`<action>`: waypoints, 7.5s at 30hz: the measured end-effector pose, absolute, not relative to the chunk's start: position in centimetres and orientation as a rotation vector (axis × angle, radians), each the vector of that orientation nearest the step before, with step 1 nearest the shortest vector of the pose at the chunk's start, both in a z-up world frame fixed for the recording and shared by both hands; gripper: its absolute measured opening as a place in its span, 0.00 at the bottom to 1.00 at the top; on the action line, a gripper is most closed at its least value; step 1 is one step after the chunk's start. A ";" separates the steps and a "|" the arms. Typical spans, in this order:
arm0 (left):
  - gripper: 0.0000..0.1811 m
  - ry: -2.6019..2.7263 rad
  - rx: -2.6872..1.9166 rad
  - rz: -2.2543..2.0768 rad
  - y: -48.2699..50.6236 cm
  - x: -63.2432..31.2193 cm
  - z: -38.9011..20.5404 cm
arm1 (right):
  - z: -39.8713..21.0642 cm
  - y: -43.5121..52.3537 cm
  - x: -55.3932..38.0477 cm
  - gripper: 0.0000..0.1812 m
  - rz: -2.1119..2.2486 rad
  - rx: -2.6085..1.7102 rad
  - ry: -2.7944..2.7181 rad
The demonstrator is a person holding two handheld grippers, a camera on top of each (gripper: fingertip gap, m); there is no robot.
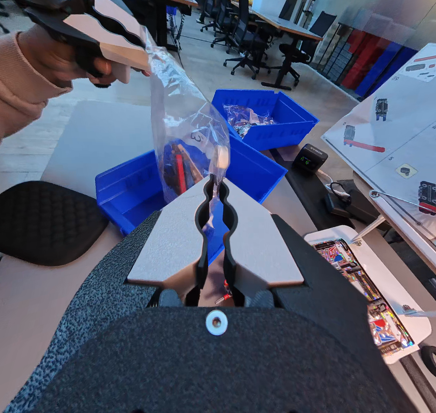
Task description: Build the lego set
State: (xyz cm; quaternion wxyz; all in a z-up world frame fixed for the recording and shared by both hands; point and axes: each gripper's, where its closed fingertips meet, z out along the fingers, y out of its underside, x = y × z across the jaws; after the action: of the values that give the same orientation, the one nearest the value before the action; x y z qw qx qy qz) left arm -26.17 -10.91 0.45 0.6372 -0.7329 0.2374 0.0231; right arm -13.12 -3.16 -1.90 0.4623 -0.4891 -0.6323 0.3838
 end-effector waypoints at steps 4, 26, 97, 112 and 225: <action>0.00 0.578 -1.671 0.106 -10.0 -26.7 2.0 | -0.7 -2.7 -13.4 0.01 0.966 -1.207 -1.536; 0.00 0.726 -1.545 0.252 -8.7 -25.2 10.1 | 6.6 -3.0 -11.1 0.00 0.952 -1.029 -1.413; 0.00 0.704 -1.541 -0.271 -10.9 -27.8 3.9 | 3.2 -3.6 -13.2 0.00 1.101 -1.014 -1.574; 0.00 0.933 -1.463 -0.290 -14.4 -22.9 4.0 | 3.2 -6.9 -7.4 0.00 1.168 -0.798 -1.574; 0.21 0.570 -1.630 -0.584 -14.3 -4.5 -10.9 | -15.0 11.8 41.4 0.00 1.047 -1.449 0.869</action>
State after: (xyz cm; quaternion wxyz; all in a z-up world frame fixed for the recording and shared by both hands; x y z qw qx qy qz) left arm -4.47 -14.29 -10.88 0.6125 -0.7068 0.2470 -0.2534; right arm 41.40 11.78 -14.96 0.5453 -0.6111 0.3663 0.4415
